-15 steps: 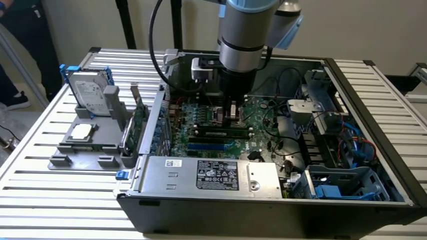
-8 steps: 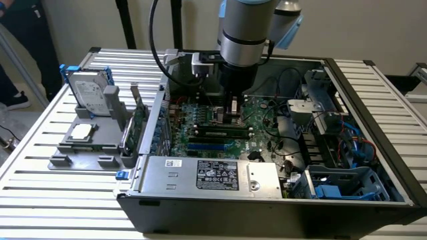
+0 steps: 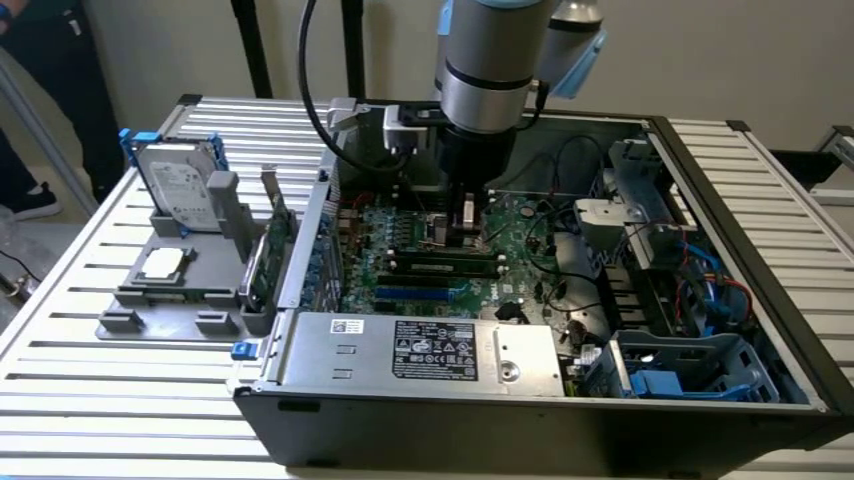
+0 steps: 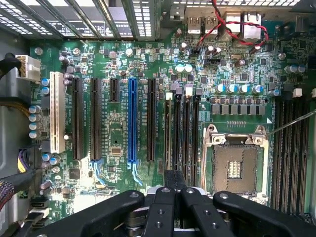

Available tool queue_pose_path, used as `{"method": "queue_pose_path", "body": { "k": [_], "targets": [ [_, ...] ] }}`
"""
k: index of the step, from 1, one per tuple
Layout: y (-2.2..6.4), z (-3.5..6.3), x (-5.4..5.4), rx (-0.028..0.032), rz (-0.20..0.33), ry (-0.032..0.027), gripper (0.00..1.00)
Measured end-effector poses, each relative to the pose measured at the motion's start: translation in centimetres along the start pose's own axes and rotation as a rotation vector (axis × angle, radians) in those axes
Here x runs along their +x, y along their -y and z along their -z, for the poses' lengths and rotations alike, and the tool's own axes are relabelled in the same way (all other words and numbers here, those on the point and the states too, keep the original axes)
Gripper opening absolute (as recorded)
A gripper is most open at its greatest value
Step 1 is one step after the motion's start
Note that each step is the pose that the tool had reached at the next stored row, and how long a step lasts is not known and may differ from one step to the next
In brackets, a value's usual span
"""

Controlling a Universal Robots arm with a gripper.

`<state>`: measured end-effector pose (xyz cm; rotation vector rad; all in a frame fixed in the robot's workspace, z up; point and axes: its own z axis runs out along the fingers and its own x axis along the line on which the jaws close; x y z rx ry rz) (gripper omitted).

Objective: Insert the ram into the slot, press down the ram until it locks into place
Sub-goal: 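Press down the ram until it locks into place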

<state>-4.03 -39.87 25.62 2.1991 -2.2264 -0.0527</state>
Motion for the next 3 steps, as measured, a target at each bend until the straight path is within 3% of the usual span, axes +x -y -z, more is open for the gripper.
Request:
{"method": "queue_pose_path", "body": {
  "k": [3],
  "targets": [
    [0.0, 0.01, 0.0, 0.0, 0.0, 0.0, 0.11]
  ]
}}
